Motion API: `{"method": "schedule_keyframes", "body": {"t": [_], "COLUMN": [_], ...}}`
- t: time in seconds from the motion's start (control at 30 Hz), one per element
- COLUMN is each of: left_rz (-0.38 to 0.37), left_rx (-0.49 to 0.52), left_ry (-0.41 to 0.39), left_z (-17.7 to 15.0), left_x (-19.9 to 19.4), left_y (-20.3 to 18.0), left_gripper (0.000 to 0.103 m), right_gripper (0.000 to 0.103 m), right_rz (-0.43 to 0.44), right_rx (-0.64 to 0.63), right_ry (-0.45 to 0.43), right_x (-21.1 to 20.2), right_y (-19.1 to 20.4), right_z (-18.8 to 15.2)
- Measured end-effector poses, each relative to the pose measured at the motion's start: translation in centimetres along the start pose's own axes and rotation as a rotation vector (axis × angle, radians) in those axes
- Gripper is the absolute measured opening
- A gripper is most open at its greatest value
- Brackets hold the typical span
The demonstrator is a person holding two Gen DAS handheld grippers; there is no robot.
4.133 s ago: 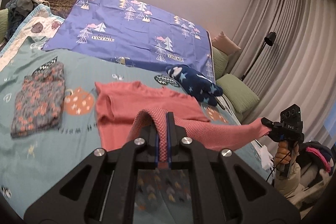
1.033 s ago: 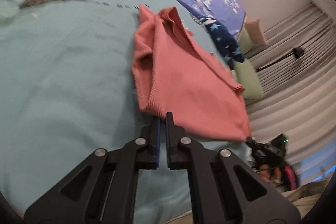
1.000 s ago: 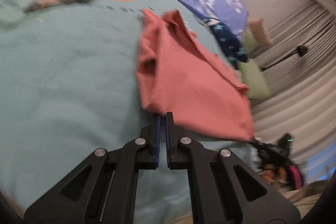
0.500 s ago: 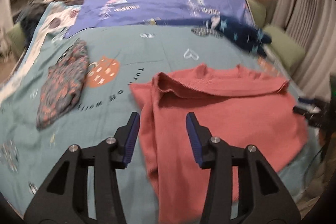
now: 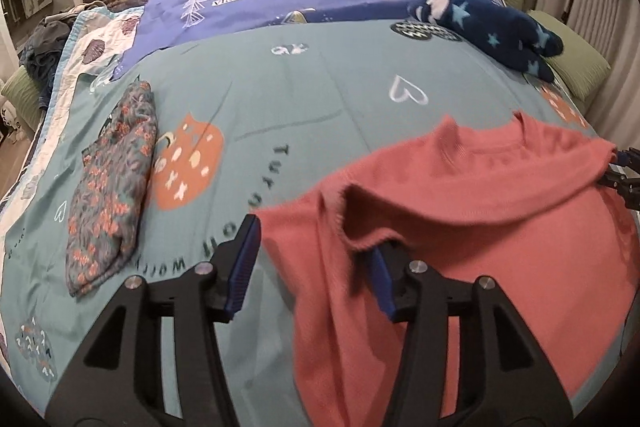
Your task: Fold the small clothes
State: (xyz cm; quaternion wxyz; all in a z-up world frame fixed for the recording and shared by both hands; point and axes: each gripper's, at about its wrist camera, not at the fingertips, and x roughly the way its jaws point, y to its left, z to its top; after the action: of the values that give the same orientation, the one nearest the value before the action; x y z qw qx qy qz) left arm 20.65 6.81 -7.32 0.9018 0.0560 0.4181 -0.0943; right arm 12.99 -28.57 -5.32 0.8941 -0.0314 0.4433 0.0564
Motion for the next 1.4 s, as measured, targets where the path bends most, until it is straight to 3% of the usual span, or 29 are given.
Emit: {"method": "schedule_keyframes", "body": {"t": [0.13,0.23,0.37,0.5,0.7,0.73,0.77,0.83,0.87,0.9,0.93,1.07,1.13,1.23,1.33,1.4], "left_rz": [0.024,0.032,-0.106,-0.239,-0.221,-0.234,-0.247,-0.284,-0.284,-0.279,-0.266,-0.239,-0.22,-0.161,-0.041,-0.057], "left_rx": [-0.069,-0.18,-0.284,-0.255,-0.199,-0.212,-0.216,-0.215,-0.22,-0.22,-0.212,-0.178,-0.15,-0.113,-0.1,-0.135], "left_ry": [-0.031,-0.034,-0.018,0.001,0.034,0.05,0.06,0.08,0.073,0.058,0.031,-0.119,-0.155,-0.121,0.003,-0.009], "left_z": [1.3,1.5,0.7,0.4,1.5,1.7,1.8,2.1,2.3,2.4,2.5,3.1,3.4,3.7,2.9,1.9], "left_x": [0.9,1.4,1.1,1.0,3.3,4.0,4.5,5.1,4.9,4.5,3.7,-1.0,-1.6,1.1,5.0,4.2], "left_y": [1.6,3.9,5.5,4.6,2.8,2.8,2.7,2.4,2.3,2.2,2.1,2.2,2.1,1.5,1.4,2.2], "left_gripper": [0.058,0.058,0.058,0.058,0.058,0.054,0.036,0.011,0.005,0.005,0.005,0.005,0.005,0.01,0.012,0.012], "right_gripper": [0.069,0.069,0.069,0.069,0.062,0.062,0.062,0.062,0.057,0.028,0.007,0.004,0.004,0.005,0.013,0.016], "right_rz": [-0.021,-0.018,0.031,0.117,0.255,0.273,0.286,0.319,0.334,0.339,0.317,0.284,0.287,0.243,0.199,0.211], "right_rx": [0.119,0.243,0.353,0.388,0.387,0.386,0.389,0.407,0.42,0.421,0.404,0.376,0.366,0.364,0.419,0.449], "right_ry": [-0.021,-0.011,0.001,-0.014,-0.031,-0.033,-0.029,-0.006,0.007,0.017,0.034,-0.088,-0.135,-0.091,0.024,-0.003], "right_x": [1.1,1.9,2.1,1.3,1.2,1.4,1.7,2.8,3.4,3.9,4.2,0.8,-0.7,1.3,4.8,3.9], "right_y": [-2.2,-4.2,-6.1,-7.0,-6.9,-6.8,-6.7,-6.7,-6.7,-6.6,-6.4,-6.0,-6.2,-6.5,-7.0,-7.1], "right_z": [1.9,2.5,2.0,1.3,1.9,2.1,2.4,3.0,3.3,3.5,3.8,3.9,3.9,4.5,4.0,3.1]}}
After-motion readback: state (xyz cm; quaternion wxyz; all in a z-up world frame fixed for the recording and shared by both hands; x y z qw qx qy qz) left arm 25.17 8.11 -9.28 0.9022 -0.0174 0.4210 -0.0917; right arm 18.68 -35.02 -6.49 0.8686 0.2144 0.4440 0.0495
